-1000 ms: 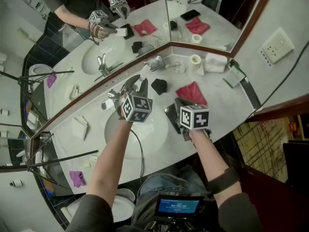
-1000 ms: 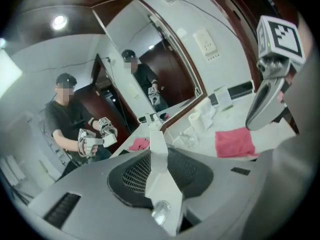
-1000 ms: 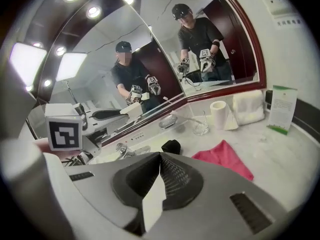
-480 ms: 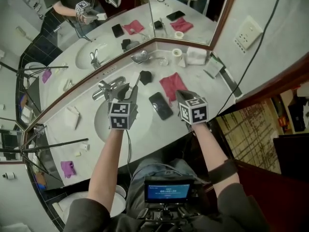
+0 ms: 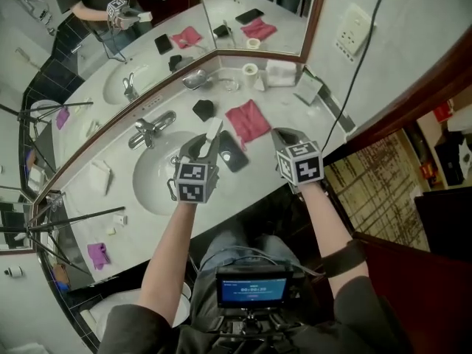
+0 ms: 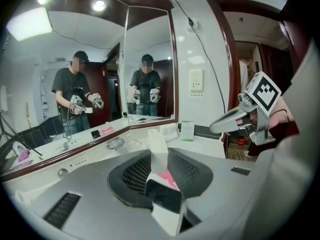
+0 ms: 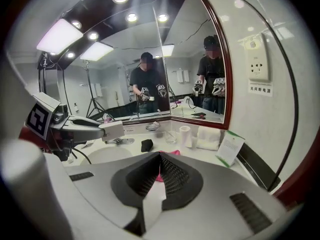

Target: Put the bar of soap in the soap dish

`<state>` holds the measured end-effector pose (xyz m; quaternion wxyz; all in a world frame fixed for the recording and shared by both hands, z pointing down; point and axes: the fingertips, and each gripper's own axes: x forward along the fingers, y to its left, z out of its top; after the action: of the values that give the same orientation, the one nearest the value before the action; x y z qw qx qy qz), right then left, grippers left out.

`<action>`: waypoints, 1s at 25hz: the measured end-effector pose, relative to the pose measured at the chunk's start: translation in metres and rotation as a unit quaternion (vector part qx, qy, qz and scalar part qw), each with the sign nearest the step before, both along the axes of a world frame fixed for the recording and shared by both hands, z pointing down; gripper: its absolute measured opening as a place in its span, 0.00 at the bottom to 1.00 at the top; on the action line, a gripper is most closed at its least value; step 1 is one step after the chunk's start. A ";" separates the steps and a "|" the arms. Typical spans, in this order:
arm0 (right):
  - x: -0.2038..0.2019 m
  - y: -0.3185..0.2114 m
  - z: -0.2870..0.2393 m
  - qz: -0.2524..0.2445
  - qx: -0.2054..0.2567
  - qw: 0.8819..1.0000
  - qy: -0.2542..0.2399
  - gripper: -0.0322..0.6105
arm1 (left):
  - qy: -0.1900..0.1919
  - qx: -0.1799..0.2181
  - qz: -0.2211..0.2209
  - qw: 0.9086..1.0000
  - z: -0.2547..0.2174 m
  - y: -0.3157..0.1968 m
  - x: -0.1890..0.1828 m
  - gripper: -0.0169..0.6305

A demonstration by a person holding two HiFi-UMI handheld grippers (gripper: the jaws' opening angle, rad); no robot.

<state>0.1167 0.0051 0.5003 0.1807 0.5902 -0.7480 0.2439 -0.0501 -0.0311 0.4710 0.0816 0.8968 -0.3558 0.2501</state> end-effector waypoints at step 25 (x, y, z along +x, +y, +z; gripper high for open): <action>0.082 0.043 -0.002 0.034 0.005 0.999 0.017 0.08 | -0.033 -0.079 0.113 0.990 0.178 0.042 0.162 0.18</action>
<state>0.1982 0.0477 0.4985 0.1825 0.6205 -0.7252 0.2362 0.1121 0.0110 0.6495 0.1114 0.9132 -0.2338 0.3145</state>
